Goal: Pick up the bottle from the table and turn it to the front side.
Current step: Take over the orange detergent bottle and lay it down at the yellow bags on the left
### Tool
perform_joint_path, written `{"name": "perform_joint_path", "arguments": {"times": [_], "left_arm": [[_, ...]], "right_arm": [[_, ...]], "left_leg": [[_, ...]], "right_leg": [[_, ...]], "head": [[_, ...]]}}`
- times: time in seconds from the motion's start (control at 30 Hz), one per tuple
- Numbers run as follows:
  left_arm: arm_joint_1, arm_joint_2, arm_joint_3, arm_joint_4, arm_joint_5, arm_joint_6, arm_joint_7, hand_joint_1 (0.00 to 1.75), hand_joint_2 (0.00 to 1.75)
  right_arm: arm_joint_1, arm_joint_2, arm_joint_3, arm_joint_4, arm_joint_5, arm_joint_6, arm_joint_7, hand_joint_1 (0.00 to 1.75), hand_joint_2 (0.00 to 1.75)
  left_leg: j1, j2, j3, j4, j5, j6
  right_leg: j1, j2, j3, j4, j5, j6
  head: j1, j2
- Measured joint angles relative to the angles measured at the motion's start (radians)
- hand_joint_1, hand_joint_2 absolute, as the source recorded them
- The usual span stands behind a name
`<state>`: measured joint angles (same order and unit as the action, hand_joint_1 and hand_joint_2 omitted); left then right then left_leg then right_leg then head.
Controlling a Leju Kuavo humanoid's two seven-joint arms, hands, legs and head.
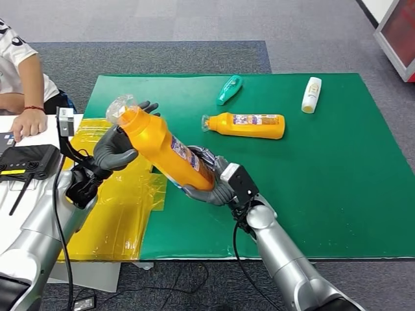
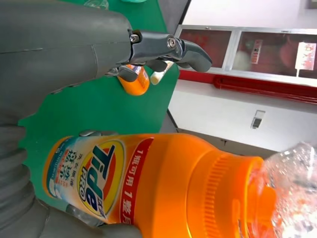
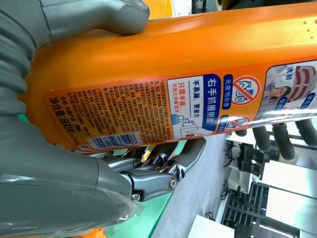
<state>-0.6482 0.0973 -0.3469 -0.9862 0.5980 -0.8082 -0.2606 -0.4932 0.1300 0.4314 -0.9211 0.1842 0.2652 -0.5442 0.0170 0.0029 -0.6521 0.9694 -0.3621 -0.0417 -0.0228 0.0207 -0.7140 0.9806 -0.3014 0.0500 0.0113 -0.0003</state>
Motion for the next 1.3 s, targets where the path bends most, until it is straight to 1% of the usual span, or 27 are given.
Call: {"name": "perform_joint_path", "arguments": {"times": [0.23, 0.5, 0.63, 0.73, 0.9, 1.3], "left_arm": [[-0.005, -0.01, -0.008, 0.013, 0.037, -0.025, 0.013, 0.0, 1.75], [-0.017, -0.02, -0.03, 0.029, 0.119, -0.088, 0.057, 0.0, 1.75], [-0.024, -0.017, -0.045, 0.034, 0.134, -0.15, 0.062, 0.0, 1.75], [-0.03, -0.004, -0.061, 0.035, 0.12, -0.181, 0.057, 0.0, 1.75], [-0.043, 0.012, -0.08, 0.035, 0.085, -0.154, 0.034, 0.0, 1.75], [-0.046, 0.013, -0.088, 0.035, 0.042, -0.074, -0.021, 0.0, 1.75]], "right_arm": [[-0.011, 0.004, -0.002, 0.023, -0.005, -0.003, 0.004, 1.75, 1.75], [-0.035, 0.021, -0.002, 0.04, -0.005, -0.013, 0.019, 1.75, 1.75], [-0.046, 0.027, -0.001, 0.048, -0.004, -0.011, 0.023, 1.75, 1.75], [-0.049, 0.031, -0.001, 0.054, -0.004, -0.008, 0.026, 1.75, 1.75], [-0.058, 0.036, 0.0, 0.063, -0.004, -0.017, 0.032, 1.75, 1.75], [-0.062, 0.042, 0.001, 0.065, 0.019, -0.048, 0.038, 1.75, 1.75]], "left_leg": [[0.0, 0.0, 0.0, 0.0, 0.0, 0.0], [0.0, 0.0, 0.0, 0.0, 0.0, 0.0], [0.0, 0.0, 0.001, 0.0, 0.0, 0.0], [0.0, 0.0, 0.001, 0.0, 0.0, 0.0], [0.0, 0.0, 0.001, 0.0, 0.0, 0.0], [0.0, 0.0, 0.001, 0.0, 0.0, 0.0]], "right_leg": [[0.0, 0.0, 0.0, 0.0, 0.0, 0.0], [0.0, 0.0, 0.0, 0.0, 0.0, 0.0], [0.0, 0.0, 0.0, 0.0, 0.0, 0.0], [0.0, 0.0, 0.001, 0.0, 0.0, 0.0], [0.0, 0.0, 0.001, 0.0, 0.0, 0.0], [0.0, 0.0, 0.001, 0.0, 0.0, 0.0]], "head": [[0.0, 0.0], [0.0, 0.0], [0.0, 0.0], [0.0, 0.0], [0.0, 0.0], [0.0, 0.0]]}}
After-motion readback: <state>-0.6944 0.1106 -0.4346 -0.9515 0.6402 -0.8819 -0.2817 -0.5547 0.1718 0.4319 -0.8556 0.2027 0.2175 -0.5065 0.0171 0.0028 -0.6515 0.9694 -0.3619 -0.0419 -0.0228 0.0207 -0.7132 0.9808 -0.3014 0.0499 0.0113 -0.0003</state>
